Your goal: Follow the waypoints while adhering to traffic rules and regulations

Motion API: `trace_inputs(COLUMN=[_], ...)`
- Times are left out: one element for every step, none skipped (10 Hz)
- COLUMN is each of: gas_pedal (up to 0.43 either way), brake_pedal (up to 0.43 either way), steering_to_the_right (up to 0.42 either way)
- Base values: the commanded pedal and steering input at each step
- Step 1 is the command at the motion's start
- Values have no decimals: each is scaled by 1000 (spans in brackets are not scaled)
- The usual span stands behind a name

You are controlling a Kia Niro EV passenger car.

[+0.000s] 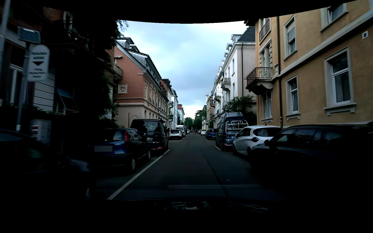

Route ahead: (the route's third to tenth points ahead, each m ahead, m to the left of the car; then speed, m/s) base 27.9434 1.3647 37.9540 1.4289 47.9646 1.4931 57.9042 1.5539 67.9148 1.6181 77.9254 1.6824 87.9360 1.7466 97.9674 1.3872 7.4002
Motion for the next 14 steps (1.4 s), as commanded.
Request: trace_inputs(gas_pedal=[98, 87, 87, 79, 79, 67, 67, 59, 59, 59, 59, 59, 59, 59], brake_pedal=[0, 0, 0, 0, 0, 0, 0, 0, 0, 0, 0, 0, 0, 0], steering_to_the_right=[5, 5, 5, 5, 5, 5, 5, 5, 3, 3, 2, 3, 2, 2])
